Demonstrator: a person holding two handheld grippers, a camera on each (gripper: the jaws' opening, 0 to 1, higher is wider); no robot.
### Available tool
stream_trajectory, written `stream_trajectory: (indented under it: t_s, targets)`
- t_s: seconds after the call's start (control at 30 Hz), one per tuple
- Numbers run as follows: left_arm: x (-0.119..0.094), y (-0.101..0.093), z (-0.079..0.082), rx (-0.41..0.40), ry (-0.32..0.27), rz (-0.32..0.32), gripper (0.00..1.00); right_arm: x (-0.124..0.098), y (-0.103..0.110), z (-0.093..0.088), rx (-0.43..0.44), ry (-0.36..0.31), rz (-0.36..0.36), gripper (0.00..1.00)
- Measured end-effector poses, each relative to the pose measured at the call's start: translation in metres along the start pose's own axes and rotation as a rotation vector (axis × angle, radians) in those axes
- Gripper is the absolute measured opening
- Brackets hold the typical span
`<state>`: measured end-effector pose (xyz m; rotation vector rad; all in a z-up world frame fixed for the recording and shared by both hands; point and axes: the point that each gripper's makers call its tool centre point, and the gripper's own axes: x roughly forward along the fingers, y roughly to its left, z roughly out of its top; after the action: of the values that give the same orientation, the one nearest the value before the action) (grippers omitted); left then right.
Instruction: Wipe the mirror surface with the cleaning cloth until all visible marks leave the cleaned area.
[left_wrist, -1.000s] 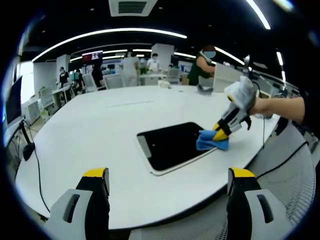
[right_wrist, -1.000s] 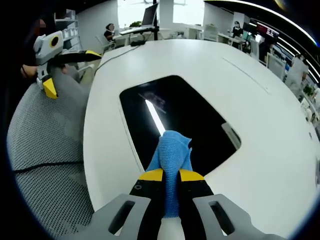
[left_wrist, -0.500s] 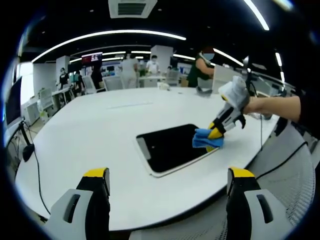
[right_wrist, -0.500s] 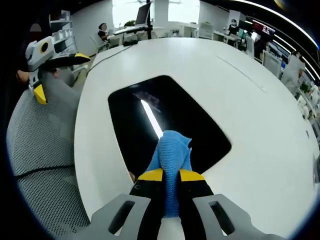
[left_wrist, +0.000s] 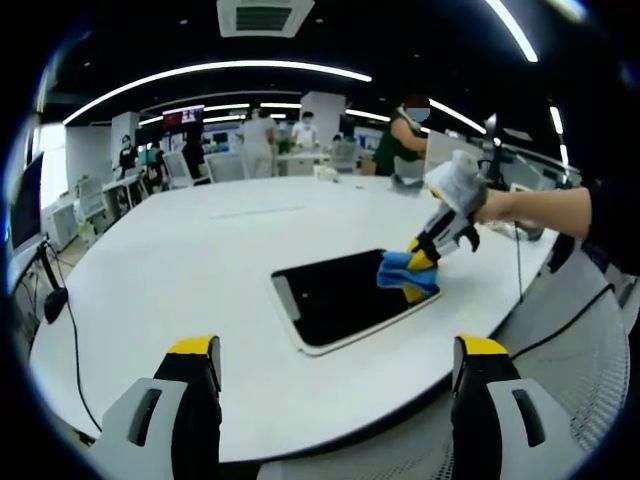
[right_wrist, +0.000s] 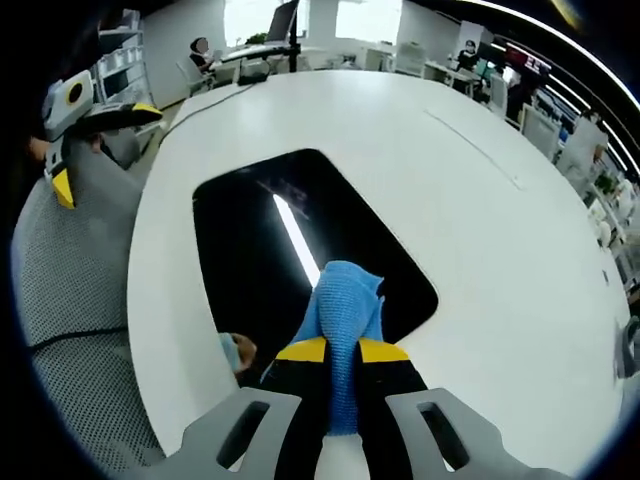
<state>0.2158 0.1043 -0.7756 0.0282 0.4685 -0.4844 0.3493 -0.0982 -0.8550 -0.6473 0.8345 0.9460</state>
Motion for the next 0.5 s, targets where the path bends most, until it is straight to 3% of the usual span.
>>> stream_trajectory:
  t_s: [0.5]
  targets:
    - [0.000,0.001,0.001,-0.003,-0.008,0.009,0.96,0.007,-0.026,0.007,-0.012,0.020,-0.067,0.04]
